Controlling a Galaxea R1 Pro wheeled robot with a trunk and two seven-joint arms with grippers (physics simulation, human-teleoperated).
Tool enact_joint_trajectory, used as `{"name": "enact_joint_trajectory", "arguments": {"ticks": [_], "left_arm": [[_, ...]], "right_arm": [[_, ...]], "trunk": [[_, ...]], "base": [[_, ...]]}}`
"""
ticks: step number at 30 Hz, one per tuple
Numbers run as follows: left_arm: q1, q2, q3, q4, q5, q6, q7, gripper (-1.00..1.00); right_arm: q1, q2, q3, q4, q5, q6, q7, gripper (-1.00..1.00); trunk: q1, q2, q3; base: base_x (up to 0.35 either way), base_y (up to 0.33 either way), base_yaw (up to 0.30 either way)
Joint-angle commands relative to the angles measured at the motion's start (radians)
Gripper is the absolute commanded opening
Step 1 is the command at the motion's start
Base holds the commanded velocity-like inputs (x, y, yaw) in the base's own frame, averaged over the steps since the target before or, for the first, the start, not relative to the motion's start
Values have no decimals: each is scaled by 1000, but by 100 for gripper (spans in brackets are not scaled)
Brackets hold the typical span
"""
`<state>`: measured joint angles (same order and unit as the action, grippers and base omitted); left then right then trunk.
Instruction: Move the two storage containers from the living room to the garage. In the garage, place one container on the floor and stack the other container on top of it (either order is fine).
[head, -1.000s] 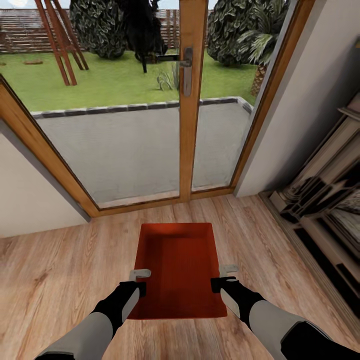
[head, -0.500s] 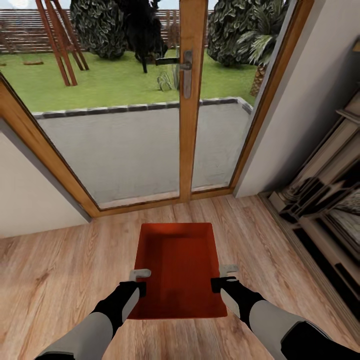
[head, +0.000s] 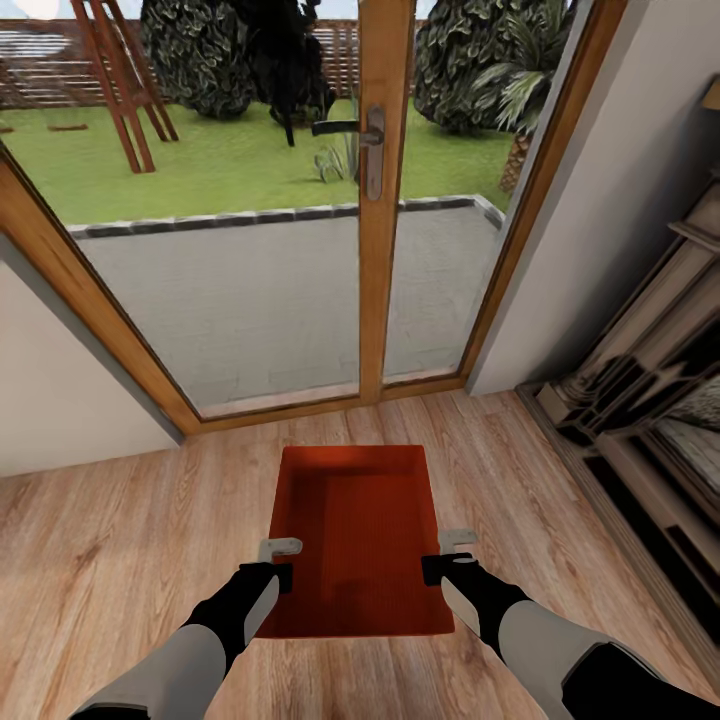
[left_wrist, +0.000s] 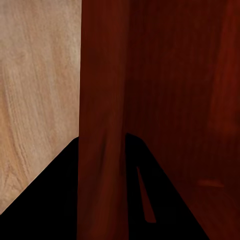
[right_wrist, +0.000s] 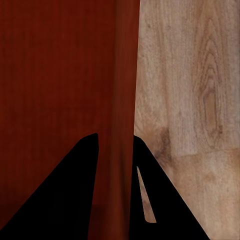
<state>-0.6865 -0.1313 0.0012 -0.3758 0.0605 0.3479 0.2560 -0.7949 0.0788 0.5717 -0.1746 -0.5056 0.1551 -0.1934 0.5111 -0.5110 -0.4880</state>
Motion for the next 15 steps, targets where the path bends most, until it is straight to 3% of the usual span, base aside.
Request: {"name": "enact_joint_trajectory", "arguments": {"ticks": [1, 7, 15], "left_arm": [[1, 2, -3, 1, -5, 9, 9, -100], [1, 2, -4, 1, -5, 9, 9, -100], [1, 2, -3, -2, -5, 6, 5, -100]], "right_arm": [[-2, -4, 1, -3, 21, -32, -8, -100], [-2, -5, 1, -3, 21, -32, -8, -100], [-1, -5, 1, -3, 21, -32, -8, -100]], "trunk": [[-4, 6, 2], [-27, 48, 21], [-27, 48, 21]], "base": [[0, 0, 0], [0, 0, 0], [0, 0, 0]]}}
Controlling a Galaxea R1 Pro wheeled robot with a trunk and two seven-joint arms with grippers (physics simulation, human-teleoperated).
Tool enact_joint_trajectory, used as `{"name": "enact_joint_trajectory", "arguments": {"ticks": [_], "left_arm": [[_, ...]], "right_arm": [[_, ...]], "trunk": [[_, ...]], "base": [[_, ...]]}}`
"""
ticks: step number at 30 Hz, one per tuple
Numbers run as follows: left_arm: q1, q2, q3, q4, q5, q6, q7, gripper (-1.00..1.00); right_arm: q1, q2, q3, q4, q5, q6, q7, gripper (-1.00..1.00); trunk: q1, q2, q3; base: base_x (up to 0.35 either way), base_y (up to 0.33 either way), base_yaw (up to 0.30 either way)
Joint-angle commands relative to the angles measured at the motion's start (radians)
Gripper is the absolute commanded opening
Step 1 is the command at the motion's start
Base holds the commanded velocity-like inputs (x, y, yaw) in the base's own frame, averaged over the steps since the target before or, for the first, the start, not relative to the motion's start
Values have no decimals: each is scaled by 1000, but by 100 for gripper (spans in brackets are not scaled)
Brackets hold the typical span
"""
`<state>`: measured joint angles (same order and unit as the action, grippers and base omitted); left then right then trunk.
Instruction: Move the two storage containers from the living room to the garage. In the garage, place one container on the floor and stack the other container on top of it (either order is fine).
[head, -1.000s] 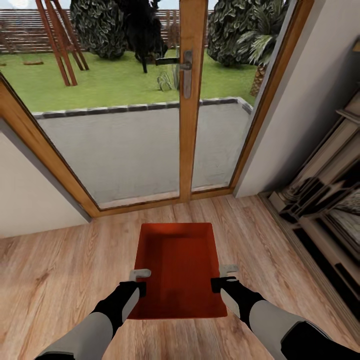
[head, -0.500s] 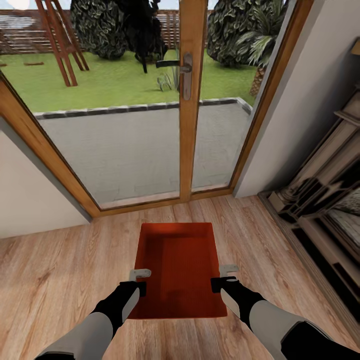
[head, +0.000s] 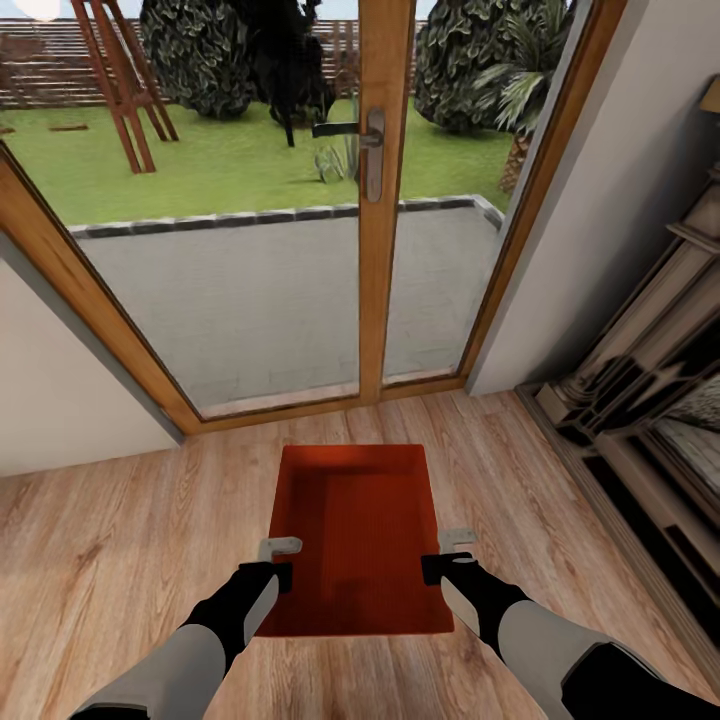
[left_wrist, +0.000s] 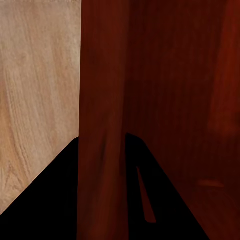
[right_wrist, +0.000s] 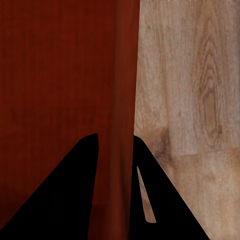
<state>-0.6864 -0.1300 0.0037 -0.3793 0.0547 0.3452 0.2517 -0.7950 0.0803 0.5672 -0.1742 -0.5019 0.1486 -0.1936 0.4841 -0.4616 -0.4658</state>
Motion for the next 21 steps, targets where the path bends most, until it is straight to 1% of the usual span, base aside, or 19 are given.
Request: {"name": "enact_joint_trajectory", "arguments": {"ticks": [1, 16, 21], "left_arm": [[1, 1, -5, 2, 1, 7, 9, -100], [1, 1, -7, 2, 1, 5, 11, -100], [1, 1, -6, 2, 1, 5, 12, -100]], "right_arm": [[-1, -7, 5, -4, 17, -26, -7, -100], [-1, -6, 1, -4, 16, -26, -7, -100], [-1, -5, -1, -4, 13, -39, -7, -100]], "trunk": [[0, -1, -1], [0, -1, -1], [0, -1, 4]], "base": [[0, 0, 0], [0, 0, 0], [0, 0, 0]]}}
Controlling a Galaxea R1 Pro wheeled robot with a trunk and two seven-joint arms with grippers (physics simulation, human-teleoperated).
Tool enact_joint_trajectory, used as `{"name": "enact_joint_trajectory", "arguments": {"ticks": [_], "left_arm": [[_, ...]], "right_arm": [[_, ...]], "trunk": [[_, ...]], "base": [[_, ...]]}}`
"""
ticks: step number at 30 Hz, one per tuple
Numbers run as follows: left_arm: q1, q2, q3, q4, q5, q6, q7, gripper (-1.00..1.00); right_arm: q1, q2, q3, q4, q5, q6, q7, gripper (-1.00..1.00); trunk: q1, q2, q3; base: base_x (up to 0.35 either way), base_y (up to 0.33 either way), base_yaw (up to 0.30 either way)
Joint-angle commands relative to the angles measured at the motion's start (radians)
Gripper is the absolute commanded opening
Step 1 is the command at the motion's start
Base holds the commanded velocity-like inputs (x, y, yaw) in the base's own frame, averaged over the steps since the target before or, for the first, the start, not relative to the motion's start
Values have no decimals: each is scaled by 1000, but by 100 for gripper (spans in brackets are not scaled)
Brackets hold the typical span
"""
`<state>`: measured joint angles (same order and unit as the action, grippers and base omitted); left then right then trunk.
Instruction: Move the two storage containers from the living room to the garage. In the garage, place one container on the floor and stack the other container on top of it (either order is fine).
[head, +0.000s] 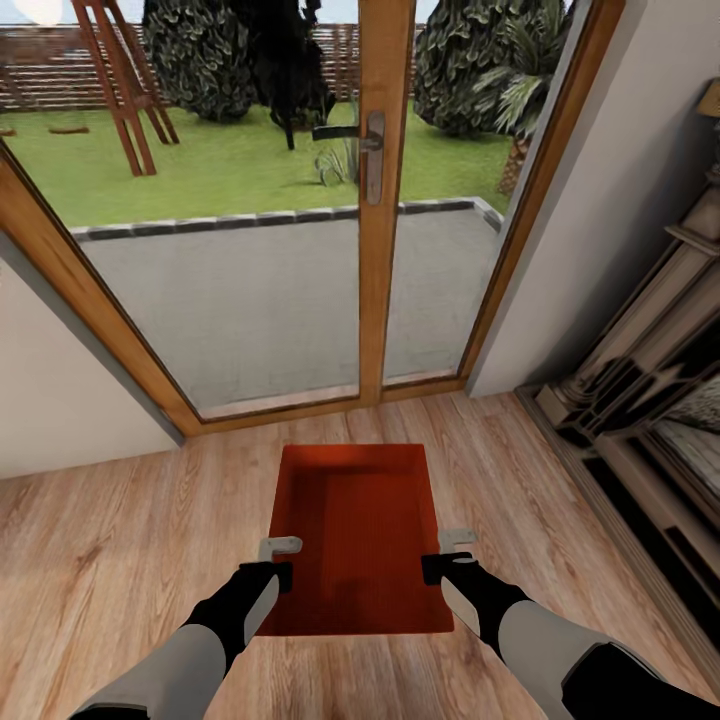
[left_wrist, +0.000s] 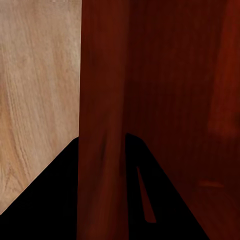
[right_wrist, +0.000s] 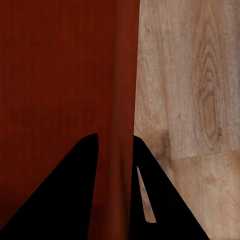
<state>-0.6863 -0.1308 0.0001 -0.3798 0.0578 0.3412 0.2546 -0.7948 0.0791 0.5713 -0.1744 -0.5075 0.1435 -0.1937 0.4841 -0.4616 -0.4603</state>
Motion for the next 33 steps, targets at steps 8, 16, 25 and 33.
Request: {"name": "enact_joint_trajectory", "arguments": {"ticks": [8, 16, 25, 33], "left_arm": [[1, 2, -3, 2, -3, 7, 9, -100], [1, 2, -3, 2, -3, 6, 11, -100], [1, 2, 1, 2, -3, 5, 11, -100], [1, 2, 1, 2, -3, 5, 12, -100]], "right_arm": [[-1, -4, -5, -3, 18, -35, -7, -100], [-2, -4, -5, -3, 18, -35, -7, -100], [-1, -4, -7, -3, 17, -35, -7, -100], [-2, -4, -7, -3, 17, -35, -8, -100]], "trunk": [[0, -1, 11], [0, -1, 24], [0, -1, 38], [0, -1, 51]], "base": [[0, 0, 0], [0, 0, 0], [0, 0, 0], [0, 0, 0]]}}
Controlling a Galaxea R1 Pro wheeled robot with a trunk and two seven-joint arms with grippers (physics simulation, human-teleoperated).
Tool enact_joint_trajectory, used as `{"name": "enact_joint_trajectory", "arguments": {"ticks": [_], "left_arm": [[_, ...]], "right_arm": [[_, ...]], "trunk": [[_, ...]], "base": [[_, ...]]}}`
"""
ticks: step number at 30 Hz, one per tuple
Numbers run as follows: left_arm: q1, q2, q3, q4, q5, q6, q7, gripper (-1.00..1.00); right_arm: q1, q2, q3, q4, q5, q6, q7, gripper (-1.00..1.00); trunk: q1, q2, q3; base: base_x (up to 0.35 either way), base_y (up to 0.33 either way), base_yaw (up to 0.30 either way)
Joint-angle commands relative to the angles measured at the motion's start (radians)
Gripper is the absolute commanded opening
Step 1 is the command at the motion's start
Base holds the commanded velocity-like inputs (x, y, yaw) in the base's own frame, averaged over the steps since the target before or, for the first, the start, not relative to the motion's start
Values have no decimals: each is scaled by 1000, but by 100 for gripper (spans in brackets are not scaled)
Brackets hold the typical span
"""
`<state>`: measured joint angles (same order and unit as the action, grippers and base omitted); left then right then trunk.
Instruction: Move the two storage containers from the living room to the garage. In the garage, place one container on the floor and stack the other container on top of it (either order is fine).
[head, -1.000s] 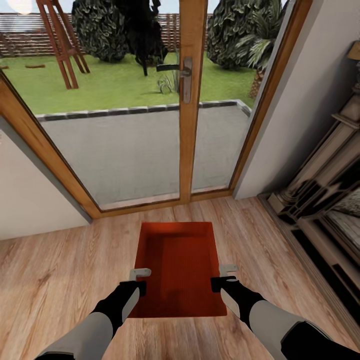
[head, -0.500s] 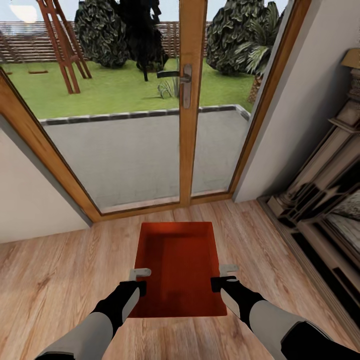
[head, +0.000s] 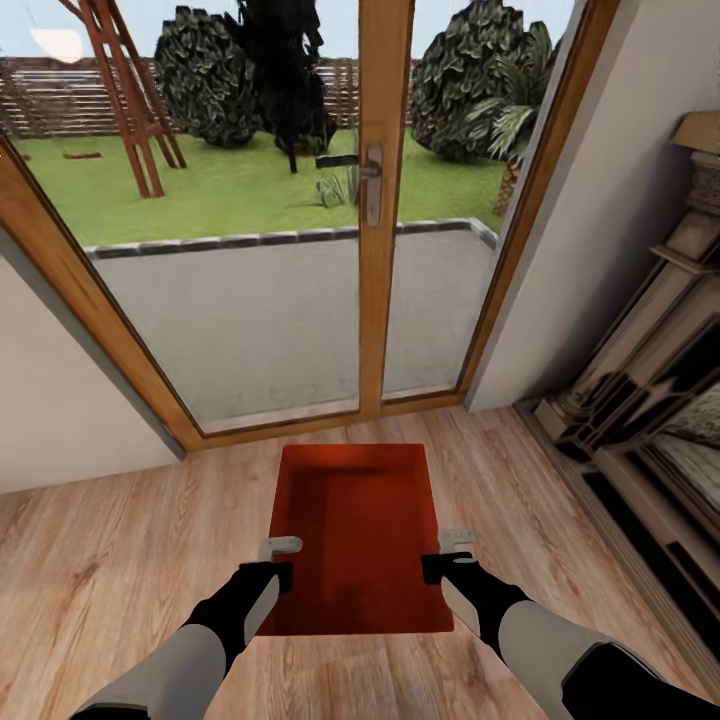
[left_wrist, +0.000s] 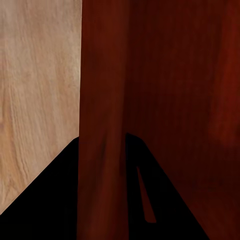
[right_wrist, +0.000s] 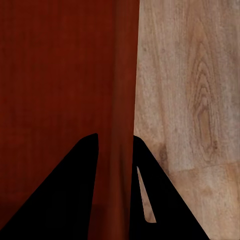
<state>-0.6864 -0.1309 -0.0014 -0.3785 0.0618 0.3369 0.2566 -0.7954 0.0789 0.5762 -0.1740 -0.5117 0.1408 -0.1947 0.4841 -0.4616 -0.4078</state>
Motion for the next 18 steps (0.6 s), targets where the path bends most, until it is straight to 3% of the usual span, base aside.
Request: {"name": "enact_joint_trajectory", "arguments": {"ticks": [1, 18], "left_arm": [[1, 2, 3, 1, -7, 10, 10, -100], [1, 2, 3, 1, -7, 10, 10, -100]], "right_arm": [[-1, -4, -12, -3, 21, -32, -7, -100], [-1, -2, -12, -4, 21, -32, -8, -100]], "trunk": [[0, -1, 0], [0, -1, 27]], "base": [[0, 0, 0], [0, 0, 0]]}}
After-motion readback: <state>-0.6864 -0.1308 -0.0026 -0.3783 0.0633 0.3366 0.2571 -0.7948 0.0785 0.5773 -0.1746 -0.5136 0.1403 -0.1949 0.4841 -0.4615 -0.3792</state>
